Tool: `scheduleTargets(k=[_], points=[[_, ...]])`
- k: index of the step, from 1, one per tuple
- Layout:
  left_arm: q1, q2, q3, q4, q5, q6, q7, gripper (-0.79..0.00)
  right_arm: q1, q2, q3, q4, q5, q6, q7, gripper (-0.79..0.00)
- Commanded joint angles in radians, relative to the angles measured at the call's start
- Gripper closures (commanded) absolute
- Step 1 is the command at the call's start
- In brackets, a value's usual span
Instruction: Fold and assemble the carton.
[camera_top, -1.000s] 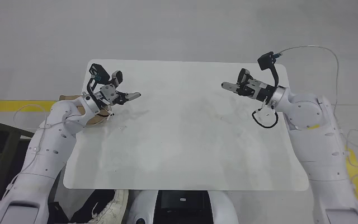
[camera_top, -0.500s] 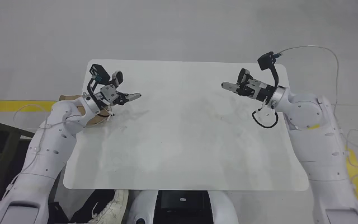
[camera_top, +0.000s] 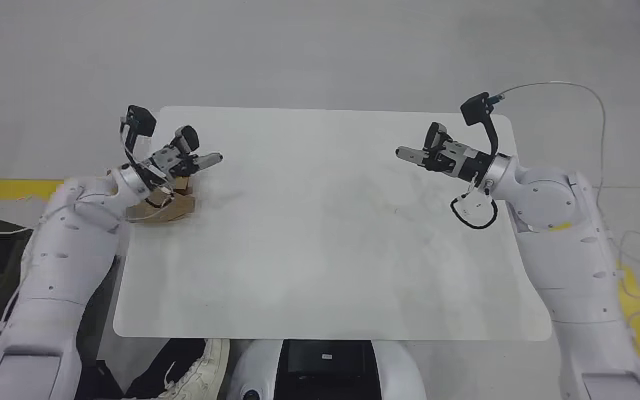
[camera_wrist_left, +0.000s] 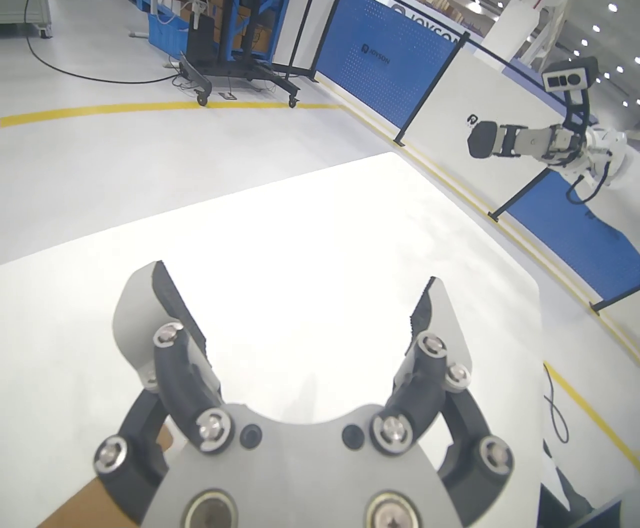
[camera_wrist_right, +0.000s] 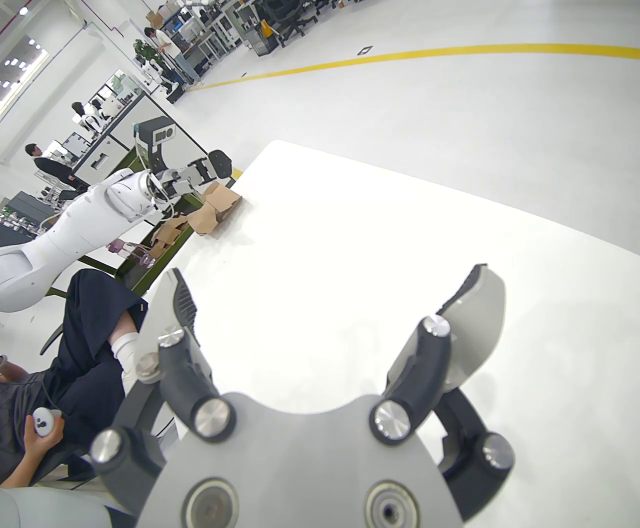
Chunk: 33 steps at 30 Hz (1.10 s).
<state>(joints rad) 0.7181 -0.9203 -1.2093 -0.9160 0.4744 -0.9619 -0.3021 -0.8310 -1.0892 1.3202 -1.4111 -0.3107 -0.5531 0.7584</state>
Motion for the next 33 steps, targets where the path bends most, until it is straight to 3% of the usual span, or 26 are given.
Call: scheduleTargets(k=[1, 4, 8, 14, 17, 23, 33], points=[[-0.017, 0.006, -0.016, 0.026, -0.038, -0.004, -0.044, -0.785, 0.0, 0.0, 0.0, 0.0, 0.0, 0.0, 0.0, -0.785], [-0.046, 0.02, -0.046, 0.061, -0.041, 0.048, -0.111, -0.785, 0.0, 0.0, 0.0, 0.0, 0.0, 0.0, 0.0, -0.785], [-0.066, 0.044, -0.107, 0.097, -0.124, 0.05, -0.2, -0.785, 0.0, 0.0, 0.0, 0.0, 0.0, 0.0, 0.0, -0.785], [-0.05, 0.076, -0.178, 0.106, -0.203, 0.064, -0.303, -0.785, 0.0, 0.0, 0.0, 0.0, 0.0, 0.0, 0.0, -0.785], [-0.049, 0.09, -0.21, 0.128, -0.236, 0.115, -0.348, -0.785, 0.0, 0.0, 0.0, 0.0, 0.0, 0.0, 0.0, -0.785], [-0.054, 0.113, -0.257, 0.172, -0.217, 0.248, -0.366, -0.785, 0.0, 0.0, 0.0, 0.0, 0.0, 0.0, 0.0, -0.785], [-0.055, 0.114, -0.259, 0.176, -0.217, 0.256, -0.368, -0.785, 0.0, 0.0, 0.0, 0.0, 0.0, 0.0, 0.0, -0.785]])
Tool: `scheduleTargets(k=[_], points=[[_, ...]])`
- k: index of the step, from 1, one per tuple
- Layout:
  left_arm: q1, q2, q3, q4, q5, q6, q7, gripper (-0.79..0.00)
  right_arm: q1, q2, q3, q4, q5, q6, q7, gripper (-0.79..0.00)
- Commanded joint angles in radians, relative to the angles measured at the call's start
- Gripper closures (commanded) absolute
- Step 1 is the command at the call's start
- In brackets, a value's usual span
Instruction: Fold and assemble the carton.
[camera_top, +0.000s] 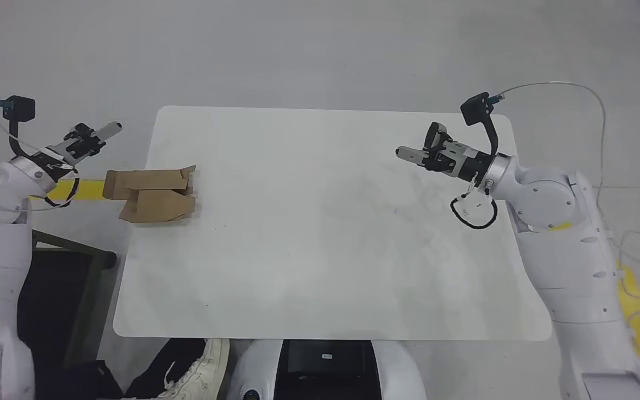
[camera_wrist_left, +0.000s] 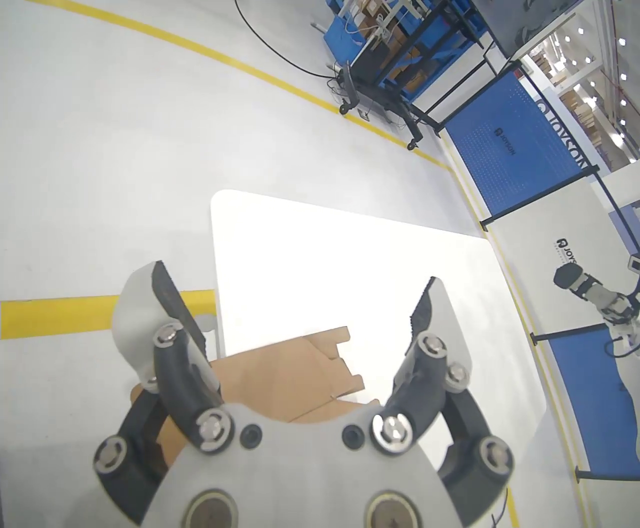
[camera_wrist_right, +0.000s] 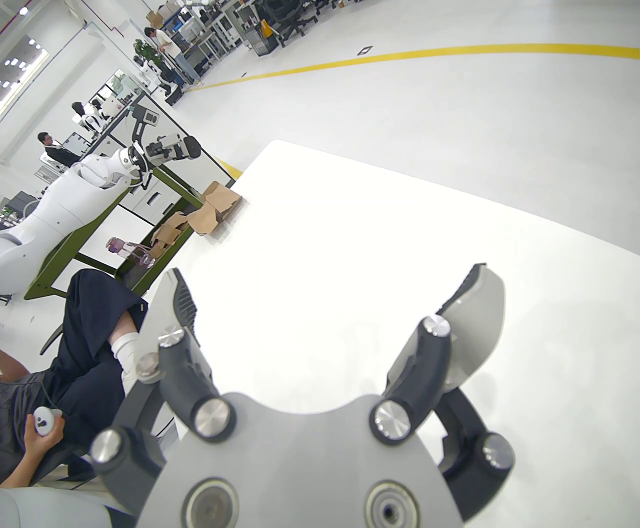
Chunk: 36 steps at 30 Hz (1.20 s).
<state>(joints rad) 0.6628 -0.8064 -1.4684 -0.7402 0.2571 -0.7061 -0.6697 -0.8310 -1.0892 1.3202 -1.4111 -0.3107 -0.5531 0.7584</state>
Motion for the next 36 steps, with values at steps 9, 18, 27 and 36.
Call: scheduleTargets(k=[9, 18, 27, 36], points=[[0.0, 0.0, 0.0, 0.0, 0.0, 0.0, 0.0, -0.785, 0.0, 0.0, 0.0, 0.0, 0.0, 0.0, 0.0, -0.785], [0.045, 0.003, 0.013, -0.079, 0.001, 0.062, -0.057, -0.785, 0.0, 0.0, 0.0, 0.0, 0.0, 0.0, 0.0, -0.785], [0.066, 0.049, -0.082, -0.002, -0.052, 0.064, -0.213, -0.785, 0.0, 0.0, 0.0, 0.0, 0.0, 0.0, 0.0, -0.785], [0.07, 0.068, -0.098, 0.08, -0.018, 0.105, -0.21, -0.785, 0.0, 0.0, 0.0, 0.0, 0.0, 0.0, 0.0, -0.785]])
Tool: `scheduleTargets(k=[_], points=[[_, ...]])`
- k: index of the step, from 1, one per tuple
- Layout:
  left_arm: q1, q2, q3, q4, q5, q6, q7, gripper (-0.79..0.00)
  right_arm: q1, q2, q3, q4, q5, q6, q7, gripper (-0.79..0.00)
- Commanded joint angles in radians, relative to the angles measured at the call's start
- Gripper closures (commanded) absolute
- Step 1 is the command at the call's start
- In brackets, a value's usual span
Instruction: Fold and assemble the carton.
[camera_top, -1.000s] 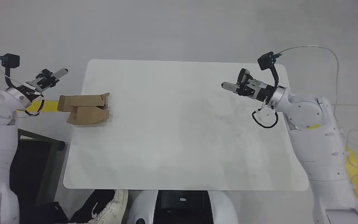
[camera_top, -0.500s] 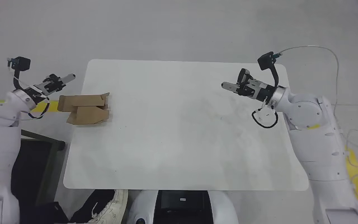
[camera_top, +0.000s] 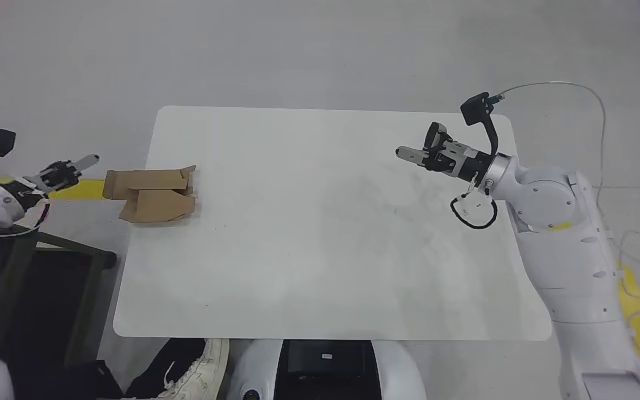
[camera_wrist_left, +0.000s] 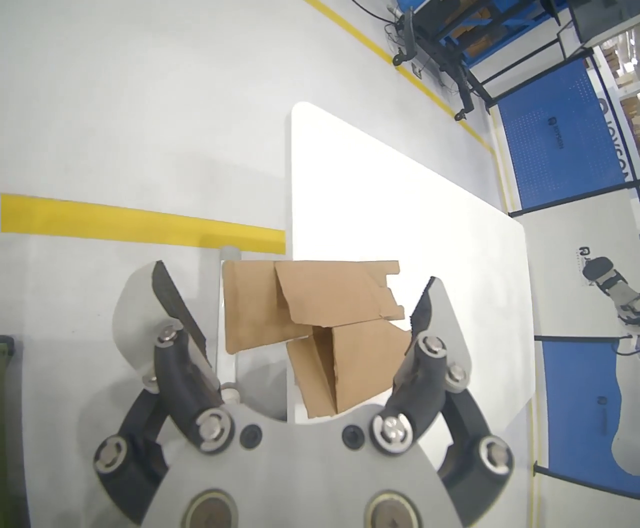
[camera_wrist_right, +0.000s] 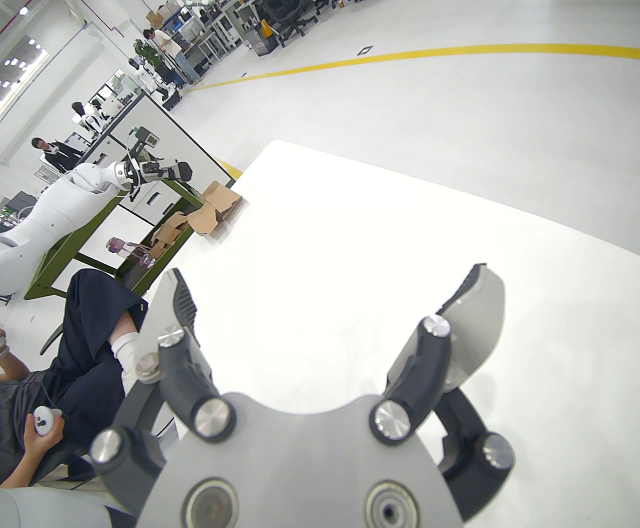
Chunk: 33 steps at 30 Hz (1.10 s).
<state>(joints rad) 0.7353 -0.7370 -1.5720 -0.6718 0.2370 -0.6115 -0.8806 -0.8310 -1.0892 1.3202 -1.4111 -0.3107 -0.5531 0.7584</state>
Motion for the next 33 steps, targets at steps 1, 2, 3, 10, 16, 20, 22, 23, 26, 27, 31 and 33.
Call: scheduleTargets(k=[1, 2, 3, 10, 16, 20, 22, 23, 26, 27, 31, 33], points=[[-0.007, -0.003, 0.012, 0.027, 0.002, 0.018, 0.002, -0.785, 0.0, 0.0, 0.0, 0.0, 0.0, 0.0, 0.0, -0.785], [-0.011, -0.005, 0.019, 0.045, -0.001, 0.028, 0.0, -0.785, 0.0, 0.0, 0.0, 0.0, 0.0, 0.0, 0.0, -0.785], [-0.018, -0.007, 0.027, 0.062, 0.001, 0.038, 0.001, -0.785, 0.0, 0.0, 0.0, 0.0, 0.0, 0.0, 0.0, -0.785], [-0.066, -0.027, 0.082, 0.175, 0.002, 0.073, -0.006, -0.785, 0.0, 0.0, 0.0, 0.0, 0.0, 0.0, 0.0, -0.785], [-0.095, -0.05, 0.115, 0.243, -0.037, 0.079, -0.016, -0.785, 0.0, 0.0, 0.0, 0.0, 0.0, 0.0, 0.0, -0.785], [-0.111, -0.066, 0.137, 0.273, -0.06, 0.07, -0.023, -0.785, 0.0, 0.0, 0.0, 0.0, 0.0, 0.0, 0.0, -0.785], [-0.12, -0.075, 0.148, 0.287, -0.065, 0.074, -0.014, -0.785, 0.0, 0.0, 0.0, 0.0, 0.0, 0.0, 0.0, -0.785], [-0.124, -0.079, 0.154, 0.294, -0.067, 0.075, -0.01, -0.785, 0.0, 0.0, 0.0, 0.0, 0.0, 0.0, 0.0, -0.785], [-0.135, -0.09, 0.169, 0.314, -0.068, 0.086, 0.011, -0.785, 0.0, 0.0, 0.0, 0.0, 0.0, 0.0, 0.0, -0.785], [-0.139, -0.093, 0.173, 0.32, -0.067, 0.089, 0.018, -0.785, 0.0, 0.0, 0.0, 0.0, 0.0, 0.0, 0.0, -0.785], [-0.151, -0.102, 0.186, 0.344, -0.064, 0.097, 0.045, -0.699, 0.0, 0.0, 0.0, 0.0, 0.0, 0.0, 0.0, -0.785], [-0.156, -0.107, 0.189, 0.357, -0.073, 0.103, 0.045, -0.388, 0.0, 0.0, 0.0, 0.0, 0.0, 0.0, 0.0, -0.785]])
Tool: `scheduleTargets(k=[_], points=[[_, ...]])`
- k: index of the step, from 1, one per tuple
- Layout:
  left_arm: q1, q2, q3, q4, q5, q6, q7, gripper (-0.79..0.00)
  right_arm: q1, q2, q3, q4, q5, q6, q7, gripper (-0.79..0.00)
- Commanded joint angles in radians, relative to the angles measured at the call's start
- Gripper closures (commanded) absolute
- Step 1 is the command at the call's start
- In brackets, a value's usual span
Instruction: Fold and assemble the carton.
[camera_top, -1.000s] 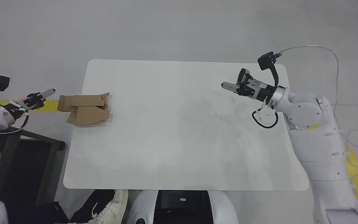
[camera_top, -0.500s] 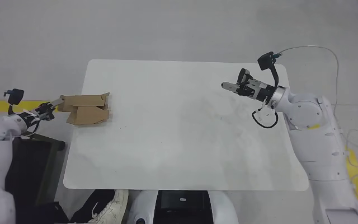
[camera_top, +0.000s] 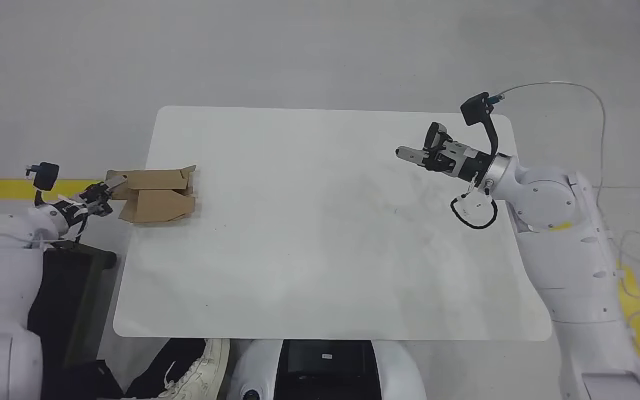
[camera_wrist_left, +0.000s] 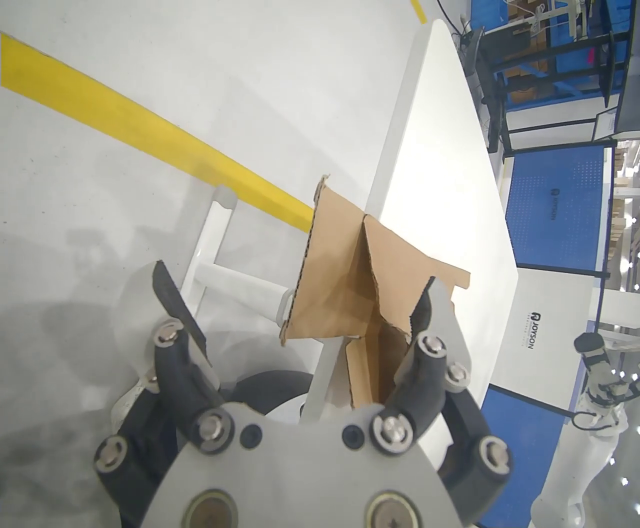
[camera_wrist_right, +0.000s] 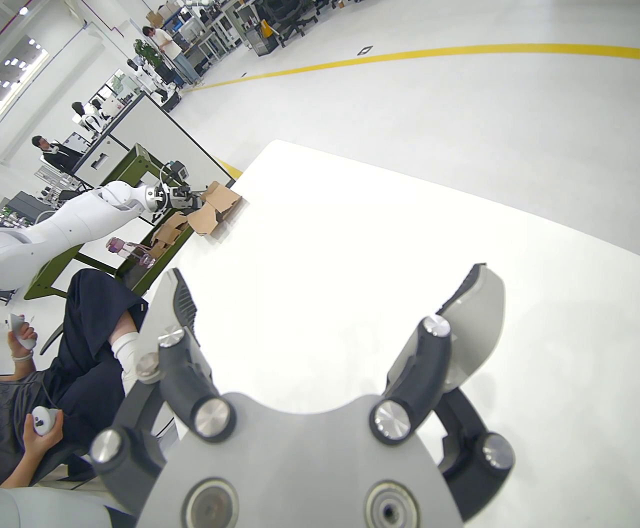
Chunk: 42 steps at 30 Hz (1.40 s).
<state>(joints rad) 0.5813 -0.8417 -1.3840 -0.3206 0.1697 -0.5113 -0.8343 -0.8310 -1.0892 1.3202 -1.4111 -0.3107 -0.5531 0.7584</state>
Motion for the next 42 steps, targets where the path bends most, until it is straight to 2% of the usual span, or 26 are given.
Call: scheduleTargets(k=[1, 4, 7, 15, 23, 26, 36, 42], points=[[-0.006, -0.004, 0.003, 0.011, -0.007, 0.004, -0.004, -0.292, 0.0, 0.0, 0.0, 0.0, 0.0, 0.0, 0.0, -0.785], [-0.016, -0.008, 0.006, 0.028, -0.016, 0.01, -0.005, -0.182, 0.0, 0.0, 0.0, 0.0, 0.0, 0.0, 0.0, -0.785], [-0.026, -0.009, 0.003, 0.043, -0.029, 0.013, -0.003, 0.0, 0.0, 0.0, 0.0, 0.0, 0.0, 0.0, 0.0, -0.785], [-0.048, -0.005, -0.018, 0.053, -0.084, -0.009, -0.027, 0.0, 0.0, 0.0, 0.0, 0.0, 0.0, 0.0, 0.0, -0.785], [-0.084, 0.007, -0.062, 0.018, -0.197, -0.05, -0.135, 0.0, 0.0, 0.0, 0.0, 0.0, 0.0, 0.0, 0.0, -0.785], [-0.105, 0.006, -0.072, -0.001, -0.24, -0.038, -0.175, 0.0, 0.0, 0.0, 0.0, 0.0, 0.0, 0.0, 0.0, -0.785], [-0.177, -0.041, -0.025, -0.096, -0.354, -0.014, -0.34, 0.0, 0.0, 0.0, 0.0, 0.0, 0.0, 0.0, 0.0, -0.785], [-0.225, -0.078, 0.025, -0.175, -0.417, -0.006, -0.385, 0.0, 0.0, 0.0, 0.0, 0.0, 0.0, 0.0, 0.0, -0.785]])
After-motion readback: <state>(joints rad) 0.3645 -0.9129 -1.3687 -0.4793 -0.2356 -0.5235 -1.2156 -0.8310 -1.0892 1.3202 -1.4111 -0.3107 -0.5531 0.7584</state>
